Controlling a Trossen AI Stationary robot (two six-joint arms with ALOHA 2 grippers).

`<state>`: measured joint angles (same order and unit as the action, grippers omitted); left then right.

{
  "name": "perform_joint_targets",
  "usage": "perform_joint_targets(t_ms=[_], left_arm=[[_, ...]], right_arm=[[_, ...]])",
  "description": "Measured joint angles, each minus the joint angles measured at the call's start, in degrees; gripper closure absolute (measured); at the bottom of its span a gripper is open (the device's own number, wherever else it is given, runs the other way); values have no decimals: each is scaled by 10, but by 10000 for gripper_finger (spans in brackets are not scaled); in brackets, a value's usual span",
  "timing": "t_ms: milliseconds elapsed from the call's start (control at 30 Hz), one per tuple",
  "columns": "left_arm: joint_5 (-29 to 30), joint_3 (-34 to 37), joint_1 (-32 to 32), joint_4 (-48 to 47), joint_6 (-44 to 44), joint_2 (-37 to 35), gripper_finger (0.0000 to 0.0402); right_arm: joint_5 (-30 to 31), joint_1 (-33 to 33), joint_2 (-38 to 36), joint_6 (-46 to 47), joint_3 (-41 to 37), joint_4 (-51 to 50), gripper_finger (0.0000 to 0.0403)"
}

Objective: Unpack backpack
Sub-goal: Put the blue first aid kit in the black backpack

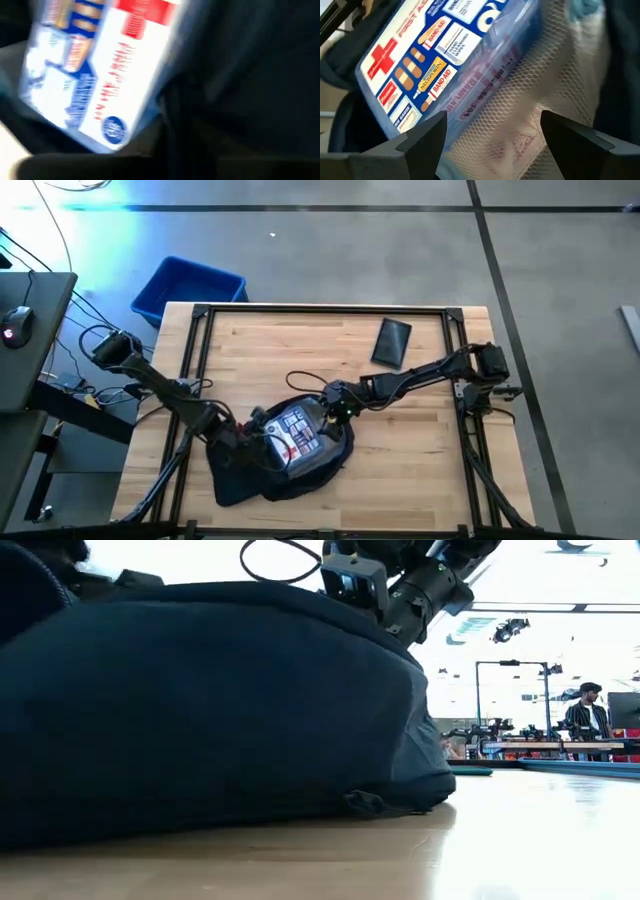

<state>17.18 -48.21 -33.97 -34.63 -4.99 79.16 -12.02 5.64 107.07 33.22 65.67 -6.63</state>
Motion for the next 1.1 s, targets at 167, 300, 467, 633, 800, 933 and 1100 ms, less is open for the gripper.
perform_joint_targets(t_ms=[167,300,467,633,800,933,1100], left_arm=[[72,0,8,40,-17,-1,396],[120,0,8,104,-62,-1,401],[173,0,10,178,-107,-1,401],[221,0,13,222,-148,-1,401],[235,0,21,223,-148,-3,402],[259,-2,4,195,-132,-15,401],[261,-33,-18,72,7,-24,401]], right_arm=[[7,12,1,-3,0,21,98],[21,17,1,-7,0,32,98],[26,19,1,-13,0,56,98],[19,19,12,-27,0,101,98],[38,19,25,-42,0,95,98],[77,19,1,-46,0,46,98],[122,23,-19,-39,-1,-23,99]])
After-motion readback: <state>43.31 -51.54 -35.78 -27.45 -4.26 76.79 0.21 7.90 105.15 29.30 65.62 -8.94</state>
